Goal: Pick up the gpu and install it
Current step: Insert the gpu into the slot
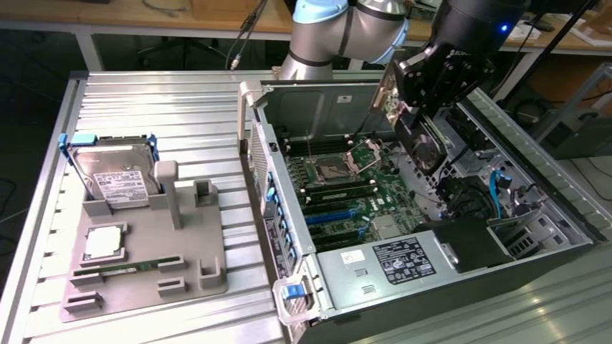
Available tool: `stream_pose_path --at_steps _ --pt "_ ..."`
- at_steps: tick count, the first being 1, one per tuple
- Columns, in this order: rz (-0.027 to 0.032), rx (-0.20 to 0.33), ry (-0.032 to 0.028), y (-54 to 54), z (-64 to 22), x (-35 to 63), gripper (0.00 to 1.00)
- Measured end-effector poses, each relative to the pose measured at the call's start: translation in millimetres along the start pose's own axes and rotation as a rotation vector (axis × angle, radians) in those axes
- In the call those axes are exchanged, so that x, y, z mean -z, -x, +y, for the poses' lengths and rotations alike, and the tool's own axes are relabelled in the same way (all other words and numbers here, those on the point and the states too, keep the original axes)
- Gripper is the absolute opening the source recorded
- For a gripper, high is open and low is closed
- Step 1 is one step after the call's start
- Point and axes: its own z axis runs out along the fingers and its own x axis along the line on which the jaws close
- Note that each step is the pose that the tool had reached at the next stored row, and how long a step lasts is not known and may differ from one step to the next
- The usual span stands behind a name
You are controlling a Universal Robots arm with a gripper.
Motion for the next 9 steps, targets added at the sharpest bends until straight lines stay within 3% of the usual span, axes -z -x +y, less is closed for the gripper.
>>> stream_pose_path --at_steps 9 --pt "0.0017 0.046 0.0017 0.0 0.0 0.0 0.27"
